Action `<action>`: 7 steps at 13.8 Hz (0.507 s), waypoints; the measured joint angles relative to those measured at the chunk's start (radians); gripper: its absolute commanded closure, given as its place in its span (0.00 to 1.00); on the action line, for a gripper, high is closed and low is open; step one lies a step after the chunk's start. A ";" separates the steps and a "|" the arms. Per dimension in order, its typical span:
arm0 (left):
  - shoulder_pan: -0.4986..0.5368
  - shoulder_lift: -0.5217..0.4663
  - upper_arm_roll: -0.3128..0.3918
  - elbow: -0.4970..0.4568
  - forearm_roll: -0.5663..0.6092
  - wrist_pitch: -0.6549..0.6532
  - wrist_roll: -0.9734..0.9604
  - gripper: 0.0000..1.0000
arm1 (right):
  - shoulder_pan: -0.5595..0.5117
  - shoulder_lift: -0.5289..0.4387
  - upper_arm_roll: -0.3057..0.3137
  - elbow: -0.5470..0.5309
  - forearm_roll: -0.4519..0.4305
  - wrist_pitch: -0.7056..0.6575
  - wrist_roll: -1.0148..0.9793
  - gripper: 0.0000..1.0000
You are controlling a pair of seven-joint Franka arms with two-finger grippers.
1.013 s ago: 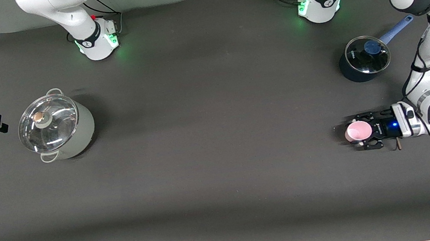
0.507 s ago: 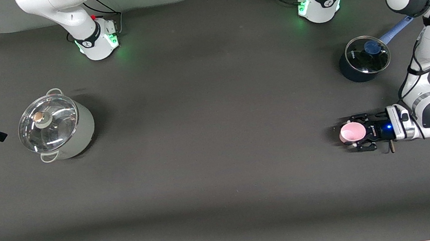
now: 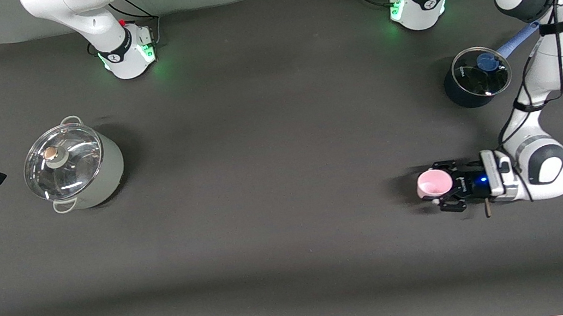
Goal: Transfer pink cup from left to right arm
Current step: 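Lift the pink cup with the left gripper while the right gripper approaches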
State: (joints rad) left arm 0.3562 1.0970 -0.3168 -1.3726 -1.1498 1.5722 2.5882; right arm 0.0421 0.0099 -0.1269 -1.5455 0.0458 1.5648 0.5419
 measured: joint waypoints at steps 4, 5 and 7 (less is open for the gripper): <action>-0.007 -0.003 -0.170 0.001 -0.084 0.185 -0.001 1.00 | 0.001 0.000 0.005 0.014 0.001 -0.017 0.002 0.00; -0.014 -0.003 -0.206 0.001 -0.101 0.238 -0.004 1.00 | 0.001 0.001 0.005 0.014 0.001 -0.017 0.003 0.00; -0.027 -0.003 -0.276 0.001 -0.123 0.342 -0.028 1.00 | 0.001 0.003 0.006 0.014 0.002 -0.017 0.003 0.00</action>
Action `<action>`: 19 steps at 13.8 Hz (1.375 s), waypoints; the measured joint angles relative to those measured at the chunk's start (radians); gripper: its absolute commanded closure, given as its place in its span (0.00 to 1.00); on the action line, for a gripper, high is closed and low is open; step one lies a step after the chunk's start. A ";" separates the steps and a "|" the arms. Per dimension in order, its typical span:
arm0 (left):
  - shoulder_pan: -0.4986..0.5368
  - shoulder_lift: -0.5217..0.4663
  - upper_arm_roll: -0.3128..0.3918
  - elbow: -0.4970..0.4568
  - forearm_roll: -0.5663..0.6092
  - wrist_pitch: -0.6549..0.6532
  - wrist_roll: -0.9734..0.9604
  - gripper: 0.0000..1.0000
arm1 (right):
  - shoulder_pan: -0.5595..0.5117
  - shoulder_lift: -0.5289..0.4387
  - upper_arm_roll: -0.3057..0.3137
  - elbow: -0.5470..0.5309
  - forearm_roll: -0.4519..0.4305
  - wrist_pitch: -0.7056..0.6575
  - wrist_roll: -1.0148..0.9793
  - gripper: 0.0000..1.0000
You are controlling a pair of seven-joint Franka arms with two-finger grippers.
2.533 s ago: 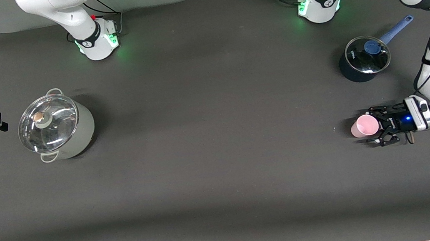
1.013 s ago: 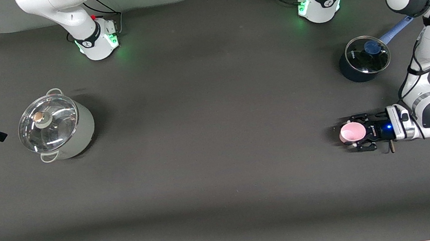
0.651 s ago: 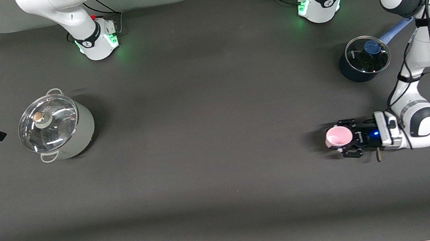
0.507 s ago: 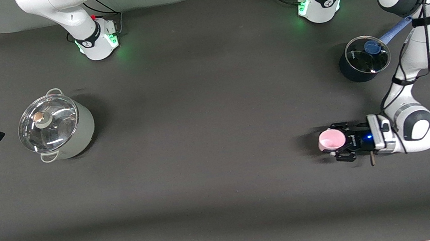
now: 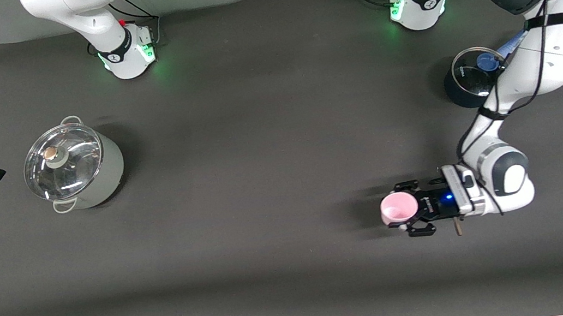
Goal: Transfer pink cup from left to right arm
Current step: 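Lift the pink cup with the left gripper while the right gripper approaches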
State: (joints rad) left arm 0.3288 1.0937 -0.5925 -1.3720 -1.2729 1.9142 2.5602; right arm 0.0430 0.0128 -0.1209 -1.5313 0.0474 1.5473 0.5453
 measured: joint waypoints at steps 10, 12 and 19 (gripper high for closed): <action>-0.052 -0.019 -0.443 0.000 -0.019 0.726 -0.196 1.00 | 0.076 0.012 0.009 0.000 0.003 -0.001 0.041 0.00; -0.095 -0.029 -0.511 0.006 -0.019 0.883 -0.229 1.00 | 0.105 0.015 0.010 0.000 0.003 -0.001 0.065 0.00; -0.361 -0.063 -0.563 0.144 -0.020 1.257 -0.337 1.00 | 0.178 0.031 0.012 0.001 0.004 -0.001 0.143 0.00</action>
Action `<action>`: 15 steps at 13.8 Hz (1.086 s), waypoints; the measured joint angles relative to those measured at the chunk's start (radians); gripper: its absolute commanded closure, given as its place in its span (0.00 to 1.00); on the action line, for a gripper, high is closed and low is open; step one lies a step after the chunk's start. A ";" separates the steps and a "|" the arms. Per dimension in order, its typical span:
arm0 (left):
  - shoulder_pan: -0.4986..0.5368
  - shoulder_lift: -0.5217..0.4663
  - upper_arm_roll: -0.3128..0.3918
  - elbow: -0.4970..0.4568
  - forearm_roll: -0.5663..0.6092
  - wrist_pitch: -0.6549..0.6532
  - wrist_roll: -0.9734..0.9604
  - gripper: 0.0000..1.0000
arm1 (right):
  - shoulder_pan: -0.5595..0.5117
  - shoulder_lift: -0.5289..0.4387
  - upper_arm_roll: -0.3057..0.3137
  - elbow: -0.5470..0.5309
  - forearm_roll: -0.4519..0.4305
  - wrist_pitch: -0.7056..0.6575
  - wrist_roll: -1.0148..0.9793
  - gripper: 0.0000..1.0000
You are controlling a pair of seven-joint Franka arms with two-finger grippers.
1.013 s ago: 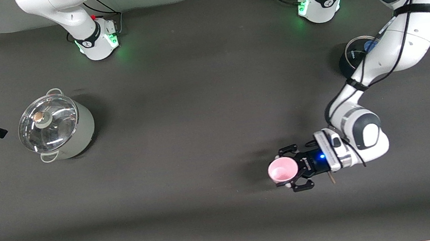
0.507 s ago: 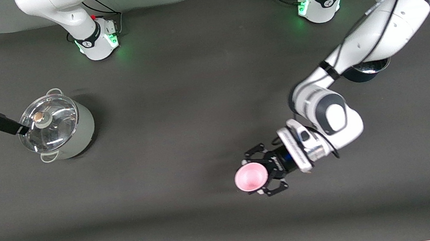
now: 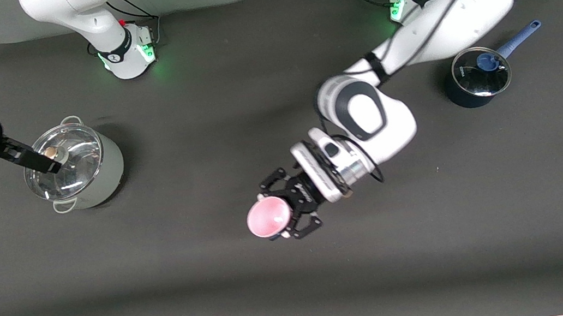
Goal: Transfer pink cup from left to right arm
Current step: 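Lift the pink cup with the left gripper while the right gripper approaches, then grasp the pink cup rim with the right gripper beside the left gripper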
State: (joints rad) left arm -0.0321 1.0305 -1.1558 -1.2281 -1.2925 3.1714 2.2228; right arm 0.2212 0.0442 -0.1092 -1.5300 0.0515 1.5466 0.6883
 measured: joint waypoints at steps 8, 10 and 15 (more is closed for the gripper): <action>-0.223 -0.008 0.005 0.140 0.000 0.181 -0.050 1.00 | 0.076 0.011 0.000 0.105 0.132 -0.029 0.193 0.00; -0.277 -0.009 0.010 0.175 0.000 0.220 -0.059 1.00 | 0.132 0.014 0.001 0.148 0.138 -0.037 0.302 0.00; -0.322 -0.009 0.034 0.216 0.000 0.240 -0.064 1.00 | 0.229 0.105 0.003 0.269 0.138 -0.037 0.476 0.00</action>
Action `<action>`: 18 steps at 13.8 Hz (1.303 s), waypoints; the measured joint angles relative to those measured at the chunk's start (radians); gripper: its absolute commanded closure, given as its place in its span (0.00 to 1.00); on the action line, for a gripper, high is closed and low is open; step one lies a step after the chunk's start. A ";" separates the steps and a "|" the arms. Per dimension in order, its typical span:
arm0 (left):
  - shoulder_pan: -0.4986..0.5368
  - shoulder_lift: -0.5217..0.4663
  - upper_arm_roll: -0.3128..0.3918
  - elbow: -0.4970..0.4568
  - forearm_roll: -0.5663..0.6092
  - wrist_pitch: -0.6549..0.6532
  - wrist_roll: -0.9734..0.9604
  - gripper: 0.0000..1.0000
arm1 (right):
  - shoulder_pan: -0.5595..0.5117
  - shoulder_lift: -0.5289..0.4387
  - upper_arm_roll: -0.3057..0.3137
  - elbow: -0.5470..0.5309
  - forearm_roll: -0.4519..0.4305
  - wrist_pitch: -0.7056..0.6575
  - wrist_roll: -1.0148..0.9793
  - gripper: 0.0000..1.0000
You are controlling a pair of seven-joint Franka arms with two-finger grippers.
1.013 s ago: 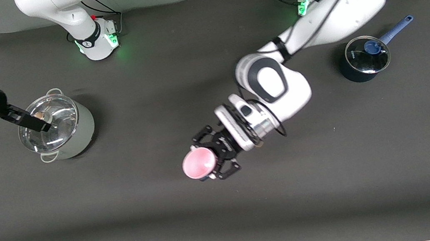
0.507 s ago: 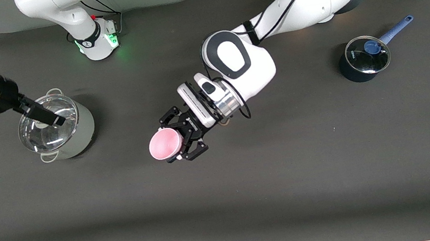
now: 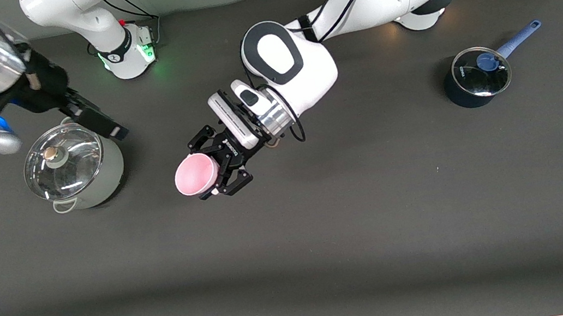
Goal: Transfer pink cup from left to right arm
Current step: 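Grasp the pink cup rim with the right gripper beside the left gripper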
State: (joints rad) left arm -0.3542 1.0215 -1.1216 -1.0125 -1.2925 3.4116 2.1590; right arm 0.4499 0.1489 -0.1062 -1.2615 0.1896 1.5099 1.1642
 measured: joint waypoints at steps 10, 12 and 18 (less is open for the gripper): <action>0.000 0.000 0.003 0.004 0.000 0.000 -0.003 1.00 | 0.012 0.214 0.051 0.211 0.000 0.005 0.067 0.00; 0.000 0.000 0.003 0.004 0.000 0.000 -0.004 1.00 | 0.012 0.247 0.052 0.218 0.000 0.007 0.067 0.00; 0.000 0.000 0.003 0.004 0.000 0.000 -0.020 1.00 | 0.013 0.299 0.052 0.221 0.000 0.021 0.067 0.02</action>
State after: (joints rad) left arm -0.3545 1.0215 -1.1186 -1.0087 -1.2925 3.4116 2.1387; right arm 0.4628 0.4482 -0.0538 -1.0402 0.1899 1.5306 1.2315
